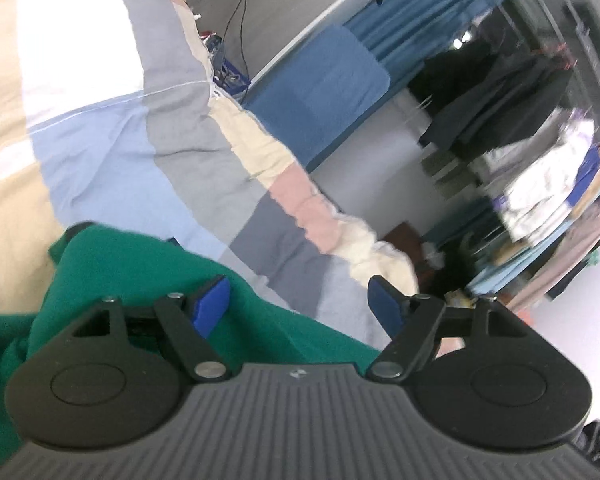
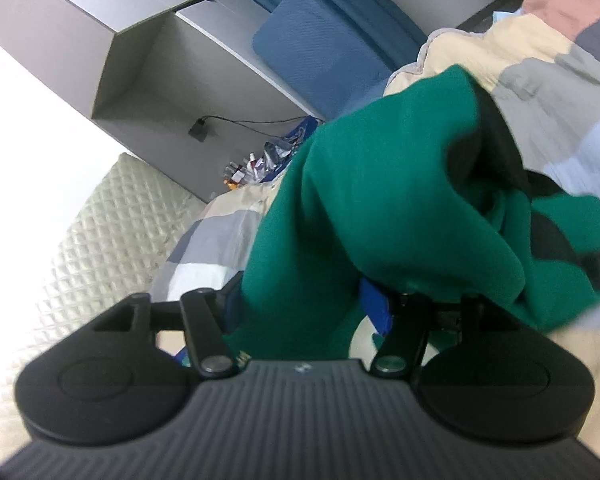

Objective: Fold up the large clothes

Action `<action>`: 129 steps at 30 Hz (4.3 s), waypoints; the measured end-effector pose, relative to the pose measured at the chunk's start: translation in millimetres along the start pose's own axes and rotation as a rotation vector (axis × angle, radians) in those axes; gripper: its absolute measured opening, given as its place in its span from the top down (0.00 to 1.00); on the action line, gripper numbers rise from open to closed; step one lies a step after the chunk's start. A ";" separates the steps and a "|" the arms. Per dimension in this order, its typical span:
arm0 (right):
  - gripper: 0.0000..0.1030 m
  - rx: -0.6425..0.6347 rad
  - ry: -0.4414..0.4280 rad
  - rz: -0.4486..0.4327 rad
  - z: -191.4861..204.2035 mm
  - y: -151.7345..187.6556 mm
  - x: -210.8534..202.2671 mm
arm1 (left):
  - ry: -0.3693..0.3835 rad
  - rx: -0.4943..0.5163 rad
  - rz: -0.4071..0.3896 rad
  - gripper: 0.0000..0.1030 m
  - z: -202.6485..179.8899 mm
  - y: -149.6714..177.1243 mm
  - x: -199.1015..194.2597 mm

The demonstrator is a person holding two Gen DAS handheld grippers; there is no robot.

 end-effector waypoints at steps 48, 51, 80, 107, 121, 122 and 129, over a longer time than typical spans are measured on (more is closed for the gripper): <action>0.15 -0.398 0.184 -0.096 38.6 44.9 52.2 | -0.184 0.406 0.054 0.20 29.3 61.7 -50.0; 0.14 -0.353 0.164 -0.086 31.0 39.3 59.5 | -0.170 0.396 0.051 0.19 32.5 51.7 -41.9; 0.11 0.285 0.166 0.155 -67.6 68.0 -5.6 | -0.045 -0.170 0.064 0.13 67.1 110.2 -87.0; 0.09 0.421 0.013 0.070 -75.2 38.6 27.4 | 0.111 -0.205 -0.047 0.38 88.7 36.2 -50.0; 0.00 0.434 0.119 0.116 -85.7 43.7 56.4 | 0.083 -0.509 -0.017 0.00 145.0 58.1 -15.1; 0.00 0.442 0.123 0.108 -85.7 40.9 60.6 | 0.084 -0.513 -0.022 0.00 146.8 56.7 -11.6; 0.00 0.376 0.169 0.022 -76.6 21.1 89.6 | 0.090 -0.538 -0.072 0.00 156.8 47.2 6.7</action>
Point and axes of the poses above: each gripper's, at about its wrist camera, not at the fingertips, and x roughly the way its jaws point, z to its left, y to its underside, the point moved 8 cm from there along x, roughly the way its jaws point, and after that the axes turned 14 degrees about y, right-handed, at the moved point
